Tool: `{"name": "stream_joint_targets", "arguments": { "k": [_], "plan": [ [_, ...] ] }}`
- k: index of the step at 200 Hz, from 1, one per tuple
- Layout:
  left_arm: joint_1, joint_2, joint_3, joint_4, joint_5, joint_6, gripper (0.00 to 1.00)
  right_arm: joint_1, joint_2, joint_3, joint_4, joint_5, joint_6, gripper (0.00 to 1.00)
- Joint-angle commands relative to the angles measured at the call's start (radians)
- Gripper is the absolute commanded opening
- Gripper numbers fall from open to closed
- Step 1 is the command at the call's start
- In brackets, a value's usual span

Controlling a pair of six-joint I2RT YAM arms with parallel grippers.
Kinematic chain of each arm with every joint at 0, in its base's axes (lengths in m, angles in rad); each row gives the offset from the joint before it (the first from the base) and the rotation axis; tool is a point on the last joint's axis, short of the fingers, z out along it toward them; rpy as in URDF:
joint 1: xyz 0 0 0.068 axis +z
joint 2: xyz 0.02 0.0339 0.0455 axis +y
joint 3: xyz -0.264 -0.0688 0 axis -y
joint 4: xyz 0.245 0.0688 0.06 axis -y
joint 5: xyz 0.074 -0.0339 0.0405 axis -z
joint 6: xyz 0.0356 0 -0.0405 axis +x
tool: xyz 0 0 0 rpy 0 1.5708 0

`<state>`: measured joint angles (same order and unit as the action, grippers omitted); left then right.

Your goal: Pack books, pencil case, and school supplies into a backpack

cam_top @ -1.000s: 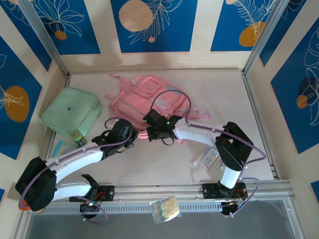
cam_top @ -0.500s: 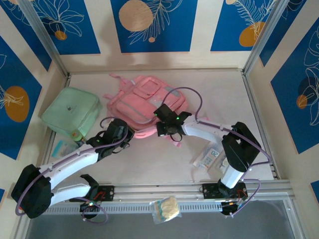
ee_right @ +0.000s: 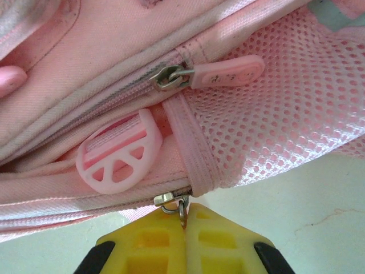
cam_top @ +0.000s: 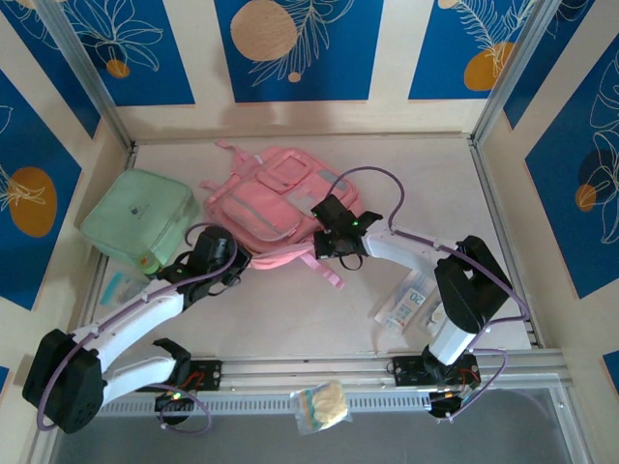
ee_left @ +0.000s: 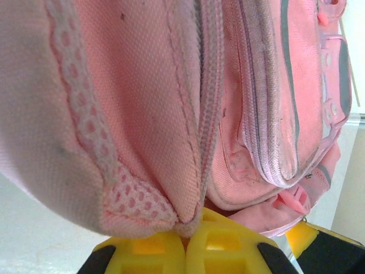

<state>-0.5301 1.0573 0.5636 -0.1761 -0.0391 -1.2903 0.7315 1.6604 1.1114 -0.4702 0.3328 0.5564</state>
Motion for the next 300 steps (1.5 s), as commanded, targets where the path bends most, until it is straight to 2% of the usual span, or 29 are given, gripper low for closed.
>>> {"name": "stream_joint_targets", "arguments": {
  "k": [1,15,33,57,81,111,144,180,212,255,271,288,300],
  "plan": [
    [0.022,0.003,0.017,-0.005,0.006,0.061,0.0,0.029,-0.003,0.042,-0.102,0.012,-0.009,0.0],
    [0.022,-0.007,0.023,-0.012,0.015,0.075,0.0,0.035,-0.016,0.052,-0.108,-0.016,-0.001,0.03],
    [0.022,-0.041,0.039,-0.05,0.021,0.107,0.21,0.026,-0.067,0.035,-0.087,-0.076,0.005,0.15],
    [0.023,-0.099,0.07,-0.149,0.009,0.181,0.34,-0.015,-0.103,0.077,-0.149,-0.132,0.031,0.35],
    [0.019,-0.132,0.099,-0.193,0.009,0.234,0.43,-0.098,-0.106,0.129,-0.183,-0.229,0.076,0.51],
    [-0.023,-0.077,0.17,-0.204,-0.002,0.287,0.48,-0.177,-0.02,0.221,-0.208,-0.295,0.134,0.62],
    [-0.105,0.033,0.219,-0.134,-0.038,0.299,0.52,-0.209,0.106,0.305,-0.174,-0.337,0.192,0.66],
    [-0.136,0.165,0.209,-0.019,-0.012,0.287,0.53,-0.218,0.243,0.378,-0.153,-0.348,0.226,0.66],
    [-0.139,0.216,0.175,-0.004,-0.039,0.31,0.52,-0.219,0.277,0.372,-0.109,-0.337,0.221,0.58],
    [-0.109,0.25,0.129,0.0,-0.062,0.337,0.49,-0.23,0.235,0.316,-0.087,-0.335,0.223,0.36],
    [-0.095,0.255,0.113,0.017,-0.077,0.342,0.49,-0.23,0.225,0.295,-0.07,-0.367,0.255,0.37],
    [-0.086,0.26,0.096,0.054,-0.07,0.333,0.49,-0.23,0.225,0.296,-0.067,-0.383,0.298,0.48],
    [-0.086,0.261,0.093,0.049,-0.083,0.331,0.49,-0.231,0.222,0.303,-0.076,-0.368,0.333,0.51]
  ]
}}
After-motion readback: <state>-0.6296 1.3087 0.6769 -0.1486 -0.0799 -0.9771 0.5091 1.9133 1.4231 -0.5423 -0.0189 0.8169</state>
